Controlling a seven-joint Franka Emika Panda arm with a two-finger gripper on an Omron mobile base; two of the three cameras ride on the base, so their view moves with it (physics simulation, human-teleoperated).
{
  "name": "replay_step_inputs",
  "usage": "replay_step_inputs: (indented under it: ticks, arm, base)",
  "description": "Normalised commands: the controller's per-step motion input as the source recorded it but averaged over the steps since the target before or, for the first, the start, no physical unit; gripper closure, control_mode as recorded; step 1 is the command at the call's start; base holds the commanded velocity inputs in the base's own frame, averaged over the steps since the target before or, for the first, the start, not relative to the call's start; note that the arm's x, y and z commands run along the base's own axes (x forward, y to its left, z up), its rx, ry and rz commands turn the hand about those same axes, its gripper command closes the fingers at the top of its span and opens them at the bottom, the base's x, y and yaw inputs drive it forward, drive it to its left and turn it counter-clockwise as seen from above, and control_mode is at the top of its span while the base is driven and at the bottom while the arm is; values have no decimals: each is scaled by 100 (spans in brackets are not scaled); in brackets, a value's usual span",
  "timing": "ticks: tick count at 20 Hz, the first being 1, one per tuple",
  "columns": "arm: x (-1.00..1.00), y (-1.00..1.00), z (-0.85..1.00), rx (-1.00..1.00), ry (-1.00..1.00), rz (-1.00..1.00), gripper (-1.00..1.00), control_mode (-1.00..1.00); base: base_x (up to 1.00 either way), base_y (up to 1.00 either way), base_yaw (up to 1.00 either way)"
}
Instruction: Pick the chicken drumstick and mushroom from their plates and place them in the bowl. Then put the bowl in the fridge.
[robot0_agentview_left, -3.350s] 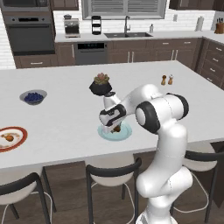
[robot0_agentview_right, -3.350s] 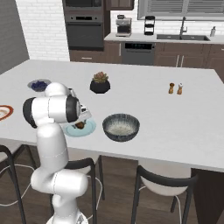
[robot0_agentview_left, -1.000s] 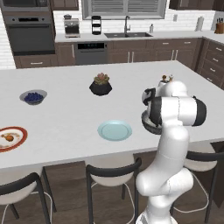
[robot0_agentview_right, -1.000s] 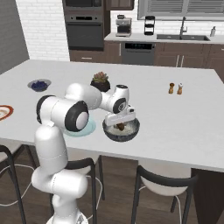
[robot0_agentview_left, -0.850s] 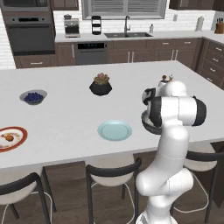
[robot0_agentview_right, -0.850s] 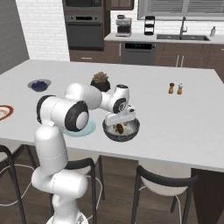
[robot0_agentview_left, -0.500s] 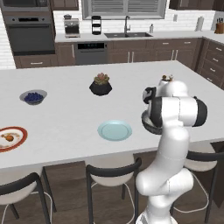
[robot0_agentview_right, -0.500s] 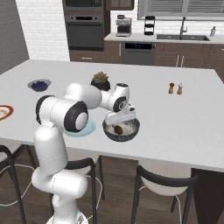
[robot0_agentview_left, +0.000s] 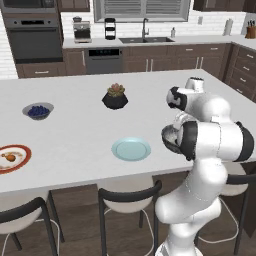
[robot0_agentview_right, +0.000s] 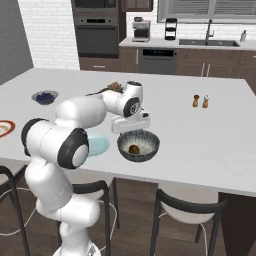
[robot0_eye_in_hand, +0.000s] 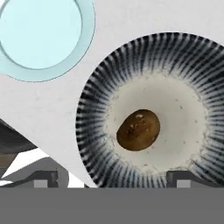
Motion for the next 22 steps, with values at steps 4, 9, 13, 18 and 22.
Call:
replay_step_inputs:
  ticks: [4,9,13,18,22]
  arm:
    - [-100,94,7,0,-6,-13,-100,-100]
    - [-97,100,0,0,-3,-21,-100,-100]
    - [-36,84,0,0,0,-26,-100,-100]
    - [-2,59,15,0,0,-24,-100,-100]
    - [7,42,5,0,3,-13,-100,-100]
  base:
    - [0,0,0]
    - [0,0,0]
    - [0,0,0]
    - [0,0,0]
    - [0,0,0]
